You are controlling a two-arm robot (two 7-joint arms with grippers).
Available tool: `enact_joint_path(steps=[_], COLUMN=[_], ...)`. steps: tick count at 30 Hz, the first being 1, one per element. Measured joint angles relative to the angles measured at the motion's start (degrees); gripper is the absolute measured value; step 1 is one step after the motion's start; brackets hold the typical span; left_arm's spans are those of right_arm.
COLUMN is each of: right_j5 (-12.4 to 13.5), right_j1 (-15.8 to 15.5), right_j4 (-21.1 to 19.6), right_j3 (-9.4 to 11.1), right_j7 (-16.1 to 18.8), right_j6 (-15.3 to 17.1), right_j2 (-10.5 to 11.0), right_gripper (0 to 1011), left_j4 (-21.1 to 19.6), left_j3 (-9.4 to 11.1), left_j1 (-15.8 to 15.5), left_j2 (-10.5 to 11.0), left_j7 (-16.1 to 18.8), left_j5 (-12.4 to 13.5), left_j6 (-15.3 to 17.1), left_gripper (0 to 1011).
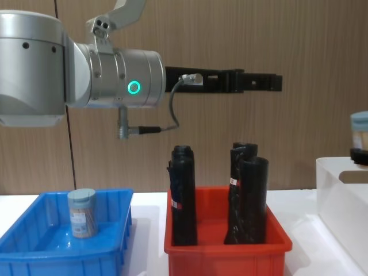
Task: Pick the cotton swabs from the blue box and place them into the white box.
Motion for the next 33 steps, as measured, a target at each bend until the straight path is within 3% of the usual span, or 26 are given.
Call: enact_joint_path(steps=[15, 33], right_j5=[0.7, 1.7], right_j1=[1.1, 0.5], right_j4=[2.7, 1.8], right_j3=[1.6, 2.4], right_j7=[-0.8, -1.0], right_j6=[-0.5, -1.0], right_j2=[0.8, 1.2], right_gripper=[999, 1002], left_j4=[0.0, 0.0], left_j3=[0.0, 0.0], left_j1=[0.0, 0.0], left_j2=[0.0, 0.0], left_j7=[0.0, 0.0], left_j5=[0.0, 0.0], left_j6=[0.0, 0.0], left_gripper=[1003, 1003])
